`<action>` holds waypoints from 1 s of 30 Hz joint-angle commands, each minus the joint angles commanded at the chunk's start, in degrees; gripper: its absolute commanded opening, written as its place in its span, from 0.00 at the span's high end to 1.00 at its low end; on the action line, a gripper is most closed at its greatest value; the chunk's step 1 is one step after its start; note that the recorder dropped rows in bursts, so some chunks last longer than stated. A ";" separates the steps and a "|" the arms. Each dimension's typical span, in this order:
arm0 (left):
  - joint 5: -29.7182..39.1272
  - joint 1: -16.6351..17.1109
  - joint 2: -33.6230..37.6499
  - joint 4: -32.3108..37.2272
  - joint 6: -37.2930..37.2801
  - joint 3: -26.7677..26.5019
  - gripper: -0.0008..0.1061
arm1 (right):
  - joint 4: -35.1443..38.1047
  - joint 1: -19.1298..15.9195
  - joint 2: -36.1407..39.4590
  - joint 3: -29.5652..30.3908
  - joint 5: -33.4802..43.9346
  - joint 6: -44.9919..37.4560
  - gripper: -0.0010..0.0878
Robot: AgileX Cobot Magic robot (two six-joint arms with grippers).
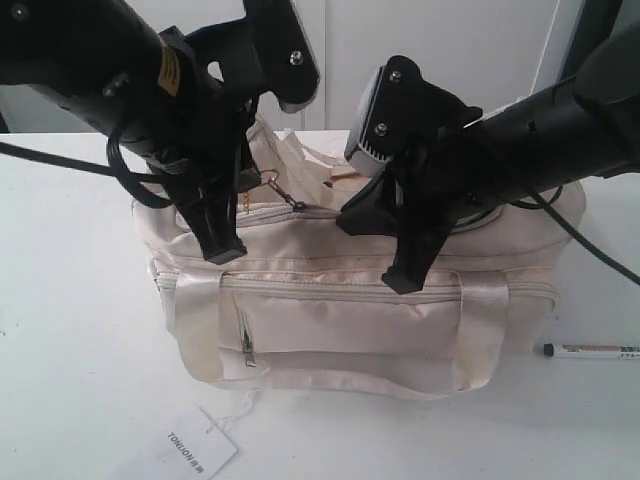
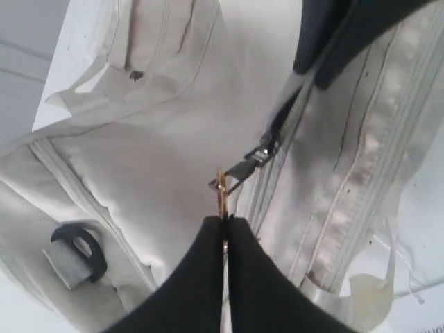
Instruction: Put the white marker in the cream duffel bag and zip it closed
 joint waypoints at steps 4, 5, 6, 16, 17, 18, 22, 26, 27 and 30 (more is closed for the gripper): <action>3.26 0.00 0.00 2.62 0.00 0.00 0.99 | 0.00 0.00 0.00 0.00 0.00 0.00 0.99; 3.85 0.00 0.00 3.72 0.00 0.00 0.99 | 0.00 0.00 0.00 0.00 0.00 0.00 0.99; 4.61 0.00 0.00 4.67 0.00 0.00 0.99 | 0.00 0.00 0.00 0.00 0.00 0.00 0.99; 7.42 6.17 0.20 5.08 0.00 0.00 0.99 | 0.00 0.00 0.00 0.00 0.00 0.00 0.99; 7.17 7.17 0.20 4.44 0.00 0.00 0.99 | 0.00 0.00 0.00 0.00 0.00 0.00 0.99; 7.05 8.02 0.20 3.90 0.00 0.00 0.99 | 0.00 0.00 0.00 0.00 0.00 0.00 0.99; 6.11 9.67 0.20 2.92 0.00 0.00 0.99 | 0.00 0.00 0.00 0.00 0.02 0.50 0.99; 6.09 10.35 0.20 2.29 0.00 0.00 0.99 | 0.00 0.00 0.00 0.00 0.02 0.84 0.99; 6.09 10.65 0.20 2.12 0.00 0.00 0.99 | 0.00 0.00 0.00 0.00 0.02 0.84 0.99; 6.36 10.86 0.20 2.12 0.00 0.00 0.99 | -0.10 0.00 0.00 0.00 -0.15 0.84 0.99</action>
